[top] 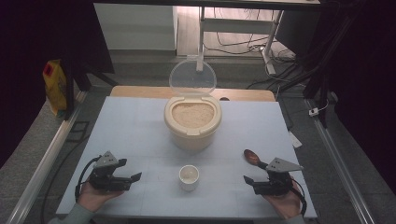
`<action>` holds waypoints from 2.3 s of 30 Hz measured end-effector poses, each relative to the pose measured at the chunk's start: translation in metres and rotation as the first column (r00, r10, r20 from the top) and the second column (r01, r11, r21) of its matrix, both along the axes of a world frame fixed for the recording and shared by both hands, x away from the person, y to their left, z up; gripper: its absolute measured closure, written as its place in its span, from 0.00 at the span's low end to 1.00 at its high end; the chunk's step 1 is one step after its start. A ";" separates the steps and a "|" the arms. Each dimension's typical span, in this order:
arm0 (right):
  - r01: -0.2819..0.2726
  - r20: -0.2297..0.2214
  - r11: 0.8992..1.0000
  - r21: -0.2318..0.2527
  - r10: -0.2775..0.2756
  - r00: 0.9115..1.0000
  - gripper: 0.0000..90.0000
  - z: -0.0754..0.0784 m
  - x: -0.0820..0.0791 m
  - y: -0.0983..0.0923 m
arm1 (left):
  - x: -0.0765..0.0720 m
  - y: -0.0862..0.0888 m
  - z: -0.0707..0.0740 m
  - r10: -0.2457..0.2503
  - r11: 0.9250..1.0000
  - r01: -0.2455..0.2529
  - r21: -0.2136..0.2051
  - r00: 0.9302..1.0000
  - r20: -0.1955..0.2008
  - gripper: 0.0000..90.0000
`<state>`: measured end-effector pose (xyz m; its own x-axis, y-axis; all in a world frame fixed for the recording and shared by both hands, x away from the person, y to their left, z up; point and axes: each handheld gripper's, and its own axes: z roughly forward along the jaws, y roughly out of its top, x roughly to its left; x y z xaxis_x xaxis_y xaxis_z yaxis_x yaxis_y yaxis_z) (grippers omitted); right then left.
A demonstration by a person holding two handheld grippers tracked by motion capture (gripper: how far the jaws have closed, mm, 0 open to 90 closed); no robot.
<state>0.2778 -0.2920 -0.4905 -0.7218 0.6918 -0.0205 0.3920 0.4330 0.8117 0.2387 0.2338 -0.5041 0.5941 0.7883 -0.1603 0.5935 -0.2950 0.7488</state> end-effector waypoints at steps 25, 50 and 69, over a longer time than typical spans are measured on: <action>-0.006 -0.029 0.998 -0.060 0.005 1.000 0.26 0.011 0.000 0.005 | 0.000 0.001 0.000 -0.003 1.000 0.003 0.011 1.000 0.009 0.18; 0.029 -0.183 0.944 -0.327 -0.093 0.979 0.33 0.054 0.037 -0.008 | 0.002 0.004 -0.002 -0.006 1.000 0.006 0.021 1.000 0.006 0.19; -0.005 -0.369 0.880 -0.474 -0.193 0.909 0.53 0.013 0.057 -0.048 | 0.004 0.005 -0.004 -0.003 1.000 0.003 0.030 1.000 0.002 0.19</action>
<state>0.3350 -0.3402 -0.4779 -0.6682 0.7399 -0.0784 0.6922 0.6568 0.2992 0.2426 0.2387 -0.5080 0.5966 0.7910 -0.1354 0.5913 -0.3192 0.7406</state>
